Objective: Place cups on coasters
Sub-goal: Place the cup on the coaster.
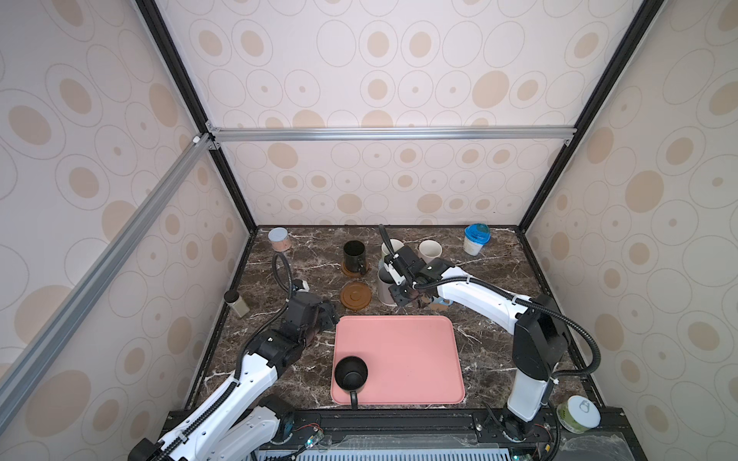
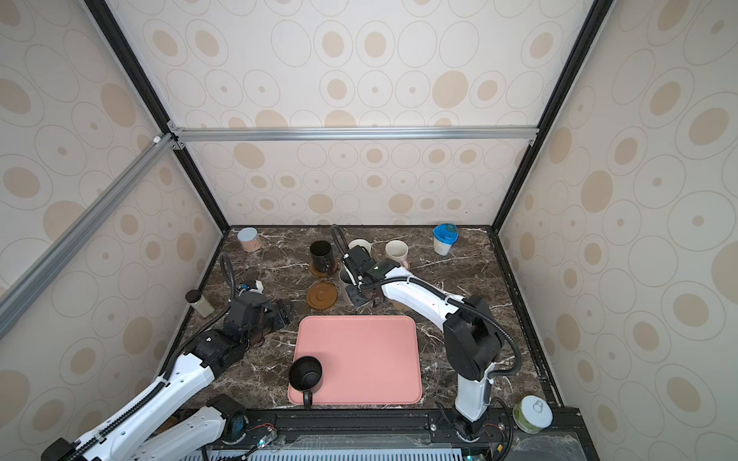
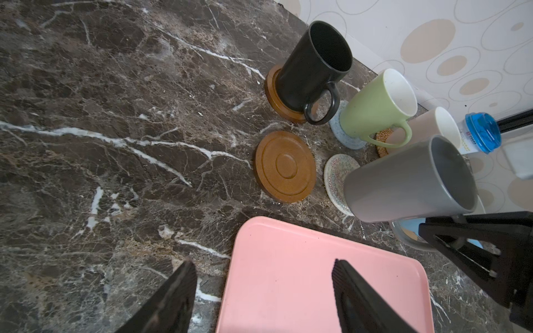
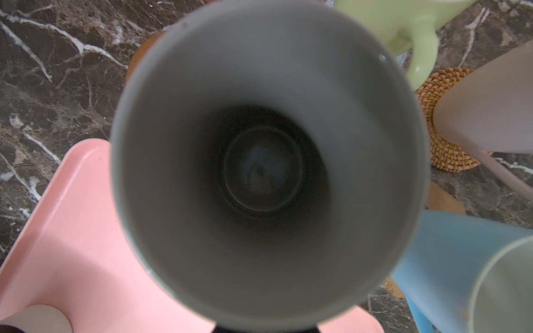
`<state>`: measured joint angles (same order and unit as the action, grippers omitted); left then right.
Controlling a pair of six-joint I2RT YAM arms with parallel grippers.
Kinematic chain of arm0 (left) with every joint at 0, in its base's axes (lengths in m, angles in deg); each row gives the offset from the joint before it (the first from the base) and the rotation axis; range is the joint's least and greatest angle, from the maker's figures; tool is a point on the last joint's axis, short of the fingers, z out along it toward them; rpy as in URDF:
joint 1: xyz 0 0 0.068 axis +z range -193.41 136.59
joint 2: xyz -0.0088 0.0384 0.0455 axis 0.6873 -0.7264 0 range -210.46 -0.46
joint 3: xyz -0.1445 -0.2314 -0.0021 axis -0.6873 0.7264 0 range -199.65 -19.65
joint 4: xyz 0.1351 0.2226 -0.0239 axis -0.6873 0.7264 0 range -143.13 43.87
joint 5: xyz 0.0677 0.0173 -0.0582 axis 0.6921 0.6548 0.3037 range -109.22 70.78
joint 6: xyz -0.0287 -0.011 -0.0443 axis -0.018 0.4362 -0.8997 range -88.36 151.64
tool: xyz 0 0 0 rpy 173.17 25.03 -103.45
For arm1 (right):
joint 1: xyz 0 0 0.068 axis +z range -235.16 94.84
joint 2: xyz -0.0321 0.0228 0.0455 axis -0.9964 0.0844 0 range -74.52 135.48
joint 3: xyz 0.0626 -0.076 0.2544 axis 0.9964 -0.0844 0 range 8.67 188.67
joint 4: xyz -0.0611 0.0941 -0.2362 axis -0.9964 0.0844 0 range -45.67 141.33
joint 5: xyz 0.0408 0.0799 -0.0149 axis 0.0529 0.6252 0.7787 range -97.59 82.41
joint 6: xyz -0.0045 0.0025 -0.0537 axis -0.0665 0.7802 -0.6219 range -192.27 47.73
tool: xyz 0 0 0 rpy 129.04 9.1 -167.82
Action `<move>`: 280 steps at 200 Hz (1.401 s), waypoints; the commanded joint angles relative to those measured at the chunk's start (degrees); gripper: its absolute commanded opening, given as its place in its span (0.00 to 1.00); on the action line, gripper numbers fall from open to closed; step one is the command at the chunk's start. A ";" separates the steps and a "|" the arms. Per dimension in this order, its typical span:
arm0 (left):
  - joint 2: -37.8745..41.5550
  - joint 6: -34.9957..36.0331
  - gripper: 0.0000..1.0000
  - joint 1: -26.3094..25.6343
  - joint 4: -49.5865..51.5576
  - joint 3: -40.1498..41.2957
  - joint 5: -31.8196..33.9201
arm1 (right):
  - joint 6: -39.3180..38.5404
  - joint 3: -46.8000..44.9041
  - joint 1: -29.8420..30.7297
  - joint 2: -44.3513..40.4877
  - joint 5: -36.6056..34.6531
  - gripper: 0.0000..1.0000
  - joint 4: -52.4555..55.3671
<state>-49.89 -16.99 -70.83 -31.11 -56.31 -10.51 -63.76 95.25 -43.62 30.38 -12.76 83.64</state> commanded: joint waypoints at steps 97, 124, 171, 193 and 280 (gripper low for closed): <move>1.99 -1.34 0.76 0.68 1.84 -0.09 0.98 | -3.07 3.30 -3.25 3.51 0.77 0.07 -6.40; 2.12 -1.52 0.76 0.66 1.89 0.01 0.87 | -3.10 3.33 -3.37 3.99 0.82 0.07 -6.88; 1.98 -1.50 0.76 0.66 1.88 -0.01 0.69 | -2.55 2.43 -3.62 5.09 1.04 0.07 -7.97; 2.06 -1.65 0.76 0.64 1.84 -0.03 0.63 | -2.44 2.02 -3.83 5.57 1.04 0.07 -8.28; 2.34 -2.13 0.76 0.70 1.76 0.37 0.17 | -3.33 -1.90 -3.93 3.86 -0.52 0.07 -7.89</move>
<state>-48.47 -17.95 -70.72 -30.70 -56.25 -10.42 -66.25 94.75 -47.07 36.54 -12.17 76.89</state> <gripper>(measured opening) 0.756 0.163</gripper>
